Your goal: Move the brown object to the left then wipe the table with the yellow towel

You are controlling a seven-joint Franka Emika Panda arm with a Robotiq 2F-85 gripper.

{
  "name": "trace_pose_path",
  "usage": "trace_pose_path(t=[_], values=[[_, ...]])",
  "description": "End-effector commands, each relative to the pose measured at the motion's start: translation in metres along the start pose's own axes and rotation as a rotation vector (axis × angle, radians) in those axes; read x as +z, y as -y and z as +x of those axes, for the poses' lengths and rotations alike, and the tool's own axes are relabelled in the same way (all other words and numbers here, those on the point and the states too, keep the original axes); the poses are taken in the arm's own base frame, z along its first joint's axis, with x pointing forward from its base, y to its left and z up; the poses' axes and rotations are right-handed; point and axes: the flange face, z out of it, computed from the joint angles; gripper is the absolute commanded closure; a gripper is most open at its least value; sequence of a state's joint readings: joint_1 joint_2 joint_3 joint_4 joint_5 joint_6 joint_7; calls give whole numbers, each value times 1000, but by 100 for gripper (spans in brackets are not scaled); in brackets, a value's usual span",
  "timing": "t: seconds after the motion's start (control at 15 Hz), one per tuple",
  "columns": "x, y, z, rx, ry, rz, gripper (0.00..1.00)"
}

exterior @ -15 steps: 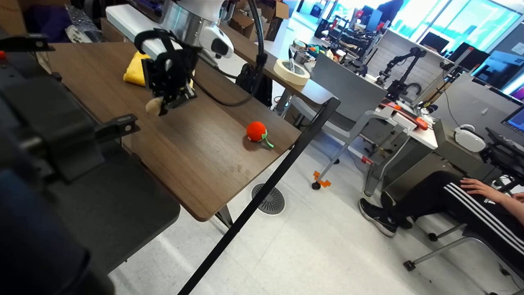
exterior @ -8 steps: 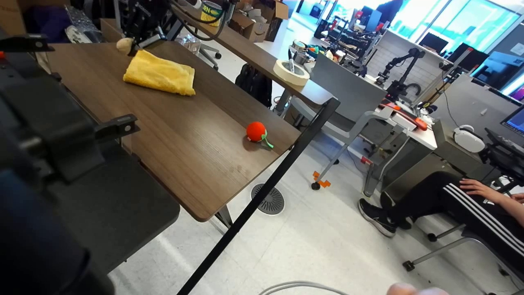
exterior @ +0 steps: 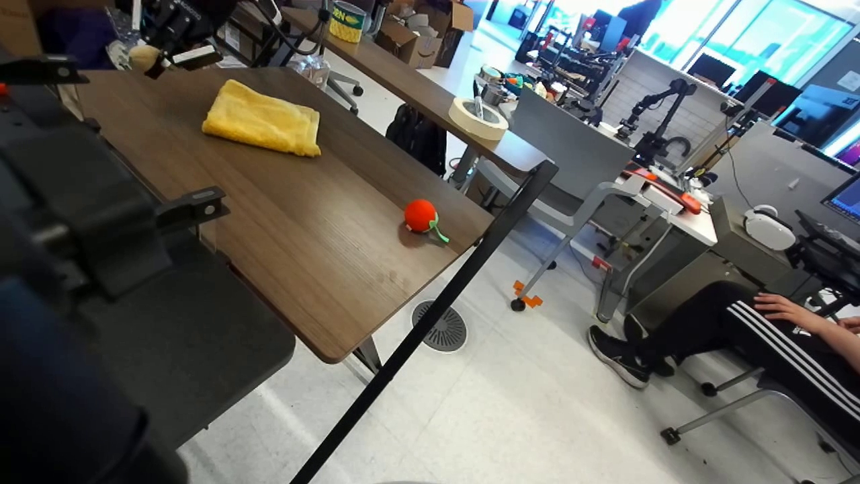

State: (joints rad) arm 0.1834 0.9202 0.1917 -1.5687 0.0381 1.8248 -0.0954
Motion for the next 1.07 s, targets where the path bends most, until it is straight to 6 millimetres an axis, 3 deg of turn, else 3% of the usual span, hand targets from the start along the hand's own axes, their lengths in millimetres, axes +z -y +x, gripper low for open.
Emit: trace_pose_path(t=[0.0,0.2,0.53,1.0], values=[[-8,8,11,-78,51,-32,96],[-4,-2,5,-121,-103,-108,96],[48,-20,-1,-202,-266,-301,96],[55,9,-71,-428,-575,-364,96]])
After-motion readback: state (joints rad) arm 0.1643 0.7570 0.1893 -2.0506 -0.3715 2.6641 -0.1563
